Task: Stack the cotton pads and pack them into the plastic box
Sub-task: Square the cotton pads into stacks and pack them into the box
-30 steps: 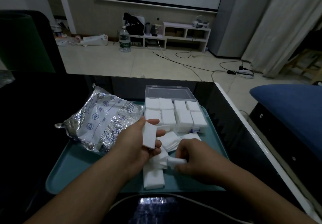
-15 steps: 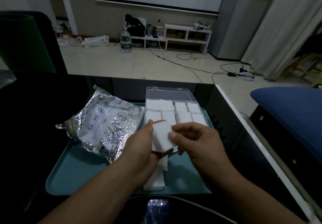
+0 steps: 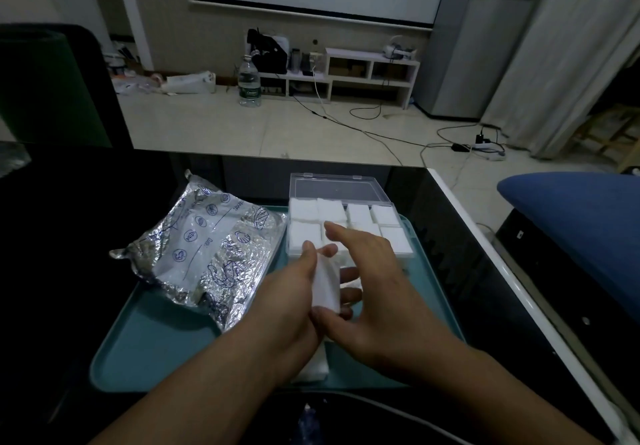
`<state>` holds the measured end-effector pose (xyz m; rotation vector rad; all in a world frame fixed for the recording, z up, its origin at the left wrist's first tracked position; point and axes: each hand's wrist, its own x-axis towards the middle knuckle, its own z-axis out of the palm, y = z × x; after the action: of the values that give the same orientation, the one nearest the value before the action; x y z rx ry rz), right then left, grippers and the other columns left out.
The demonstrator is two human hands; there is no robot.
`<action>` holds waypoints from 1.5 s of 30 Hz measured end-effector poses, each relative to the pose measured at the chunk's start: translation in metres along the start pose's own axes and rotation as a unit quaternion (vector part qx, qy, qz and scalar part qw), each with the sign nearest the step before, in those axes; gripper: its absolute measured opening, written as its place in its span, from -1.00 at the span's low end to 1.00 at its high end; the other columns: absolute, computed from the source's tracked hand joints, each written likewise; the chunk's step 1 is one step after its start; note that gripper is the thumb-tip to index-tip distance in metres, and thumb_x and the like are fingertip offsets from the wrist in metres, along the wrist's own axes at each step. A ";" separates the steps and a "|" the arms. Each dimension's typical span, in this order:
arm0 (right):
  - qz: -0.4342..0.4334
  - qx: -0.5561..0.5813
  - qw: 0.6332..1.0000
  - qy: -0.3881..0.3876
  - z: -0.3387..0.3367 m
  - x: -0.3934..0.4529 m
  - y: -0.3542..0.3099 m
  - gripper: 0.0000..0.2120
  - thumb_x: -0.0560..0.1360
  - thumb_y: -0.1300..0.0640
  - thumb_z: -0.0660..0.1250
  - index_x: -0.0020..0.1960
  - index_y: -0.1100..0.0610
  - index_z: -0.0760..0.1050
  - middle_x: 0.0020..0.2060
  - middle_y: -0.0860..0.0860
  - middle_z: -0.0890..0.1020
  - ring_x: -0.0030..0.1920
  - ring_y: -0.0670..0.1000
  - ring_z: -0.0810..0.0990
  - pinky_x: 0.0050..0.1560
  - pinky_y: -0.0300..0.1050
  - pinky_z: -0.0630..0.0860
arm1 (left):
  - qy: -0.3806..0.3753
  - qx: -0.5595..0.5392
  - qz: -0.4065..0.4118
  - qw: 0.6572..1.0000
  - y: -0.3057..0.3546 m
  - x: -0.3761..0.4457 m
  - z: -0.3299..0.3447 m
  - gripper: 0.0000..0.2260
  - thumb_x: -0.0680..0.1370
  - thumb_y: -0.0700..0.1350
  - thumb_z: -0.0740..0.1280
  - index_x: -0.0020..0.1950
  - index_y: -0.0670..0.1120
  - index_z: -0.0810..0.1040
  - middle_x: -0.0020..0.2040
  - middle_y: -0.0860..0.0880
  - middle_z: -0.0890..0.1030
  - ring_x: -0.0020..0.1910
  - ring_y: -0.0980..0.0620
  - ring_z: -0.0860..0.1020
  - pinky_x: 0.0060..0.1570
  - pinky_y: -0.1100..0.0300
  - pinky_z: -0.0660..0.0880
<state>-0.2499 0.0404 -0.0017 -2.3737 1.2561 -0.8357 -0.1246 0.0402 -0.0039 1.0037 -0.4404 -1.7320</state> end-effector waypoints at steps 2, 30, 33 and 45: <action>0.013 0.008 1.000 -0.017 -0.003 -0.002 0.003 -0.15 0.38 -0.04 0.49 0.53 -0.07 0.10 0.22 -0.26 0.36 0.26 -0.27 0.29 0.22 -0.56 0.16 | 0.000 0.003 0.005 1.000 -0.002 0.000 0.001 -0.58 0.65 0.10 0.12 0.22 -0.20 0.54 -0.07 -0.26 0.62 -0.19 -0.16 0.50 -0.20 0.02 0.43; 0.068 0.116 0.991 -0.008 -0.010 -0.005 0.001 -0.21 0.38 0.14 0.53 0.47 -0.15 0.21 0.15 -0.40 0.37 0.15 -0.50 0.34 -0.04 -0.63 0.32 | -0.050 -0.017 -0.022 0.998 -0.005 -0.001 0.000 -0.59 0.65 0.08 0.12 0.22 -0.17 0.58 -0.18 -0.17 0.58 -0.25 -0.04 0.48 -0.19 0.08 0.43; 0.074 0.144 0.987 0.018 -0.013 -0.005 0.003 -0.23 0.36 0.15 0.54 0.41 -0.23 0.24 0.17 -0.33 0.45 0.17 -0.40 0.41 -0.04 -0.58 0.37 | -0.091 -0.015 -0.036 0.995 0.000 -0.002 -0.002 -0.59 0.65 0.08 0.09 0.19 -0.14 0.61 -0.18 -0.17 0.57 -0.31 -0.04 0.48 -0.21 0.09 0.43; 0.074 0.167 0.983 0.026 -0.019 -0.003 0.007 -0.24 0.37 0.13 0.55 0.44 -0.18 0.27 0.16 -0.21 0.53 0.16 -0.27 0.48 -0.01 -0.51 0.42 | -0.135 0.006 -0.060 0.989 0.016 -0.002 -0.008 -0.59 0.61 -0.01 0.17 0.35 -0.21 0.50 0.23 -0.28 0.59 0.26 -0.25 0.55 0.43 -0.12 0.29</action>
<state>-0.2680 0.0383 0.0086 -1.9835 1.1883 -0.9799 -0.1082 0.0367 0.0033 0.8199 -0.5741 -1.9856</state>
